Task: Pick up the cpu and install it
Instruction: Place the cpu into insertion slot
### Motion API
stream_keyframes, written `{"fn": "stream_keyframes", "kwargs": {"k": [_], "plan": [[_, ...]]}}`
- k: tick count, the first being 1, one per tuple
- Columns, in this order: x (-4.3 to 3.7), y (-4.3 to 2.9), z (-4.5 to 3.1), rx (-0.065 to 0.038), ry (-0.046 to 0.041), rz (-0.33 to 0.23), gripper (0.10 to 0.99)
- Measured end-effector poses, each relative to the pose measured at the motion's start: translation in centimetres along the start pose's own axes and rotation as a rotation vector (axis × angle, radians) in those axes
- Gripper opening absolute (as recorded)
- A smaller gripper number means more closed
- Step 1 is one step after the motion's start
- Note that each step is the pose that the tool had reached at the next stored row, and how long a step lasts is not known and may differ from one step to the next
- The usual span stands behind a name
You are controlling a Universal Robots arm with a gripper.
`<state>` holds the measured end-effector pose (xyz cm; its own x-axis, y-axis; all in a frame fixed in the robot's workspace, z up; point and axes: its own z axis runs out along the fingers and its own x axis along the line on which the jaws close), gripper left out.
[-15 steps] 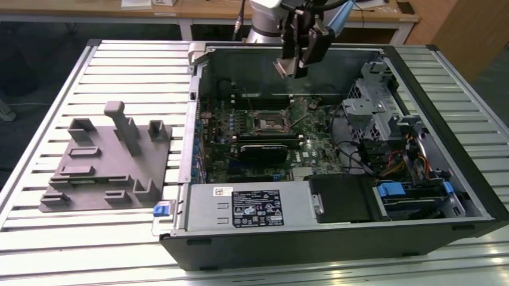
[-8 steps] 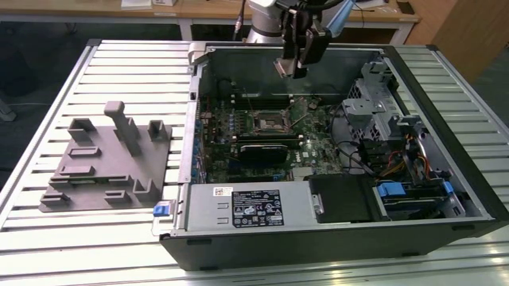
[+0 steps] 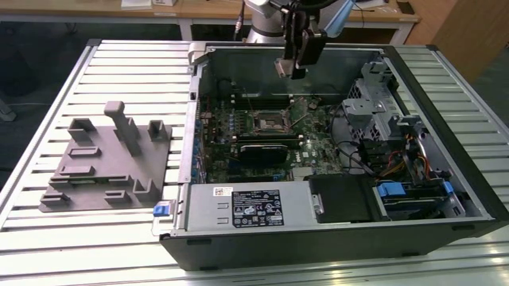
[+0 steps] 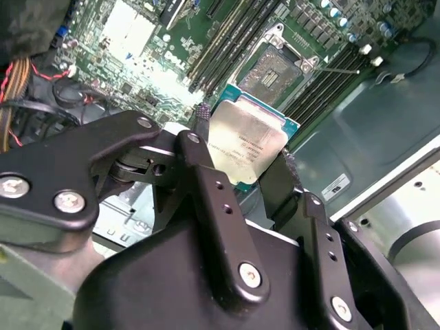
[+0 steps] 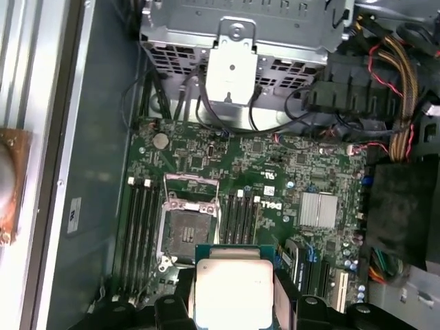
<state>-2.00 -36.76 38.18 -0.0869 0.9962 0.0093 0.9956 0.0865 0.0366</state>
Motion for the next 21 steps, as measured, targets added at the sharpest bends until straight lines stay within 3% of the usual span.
{"fn": "stream_keyframes", "kwargs": {"k": [5, 9, 13, 14, 21], "plan": [[0.03, 0.0, 0.09, -0.001, -0.0031, 0.078, 0.541], [0.18, 0.01, 0.14, -0.001, -0.004, 0.108, 0.541], [0.39, 0.02, 0.29, -0.001, -0.0028, 0.082, 0.541], [0.5, -0.01, 0.81, -0.002, -0.0013, 0.03, 0.541], [1.45, 0.02, 2.15, -0.003, -0.0009, 0.027, 0.541]]}}
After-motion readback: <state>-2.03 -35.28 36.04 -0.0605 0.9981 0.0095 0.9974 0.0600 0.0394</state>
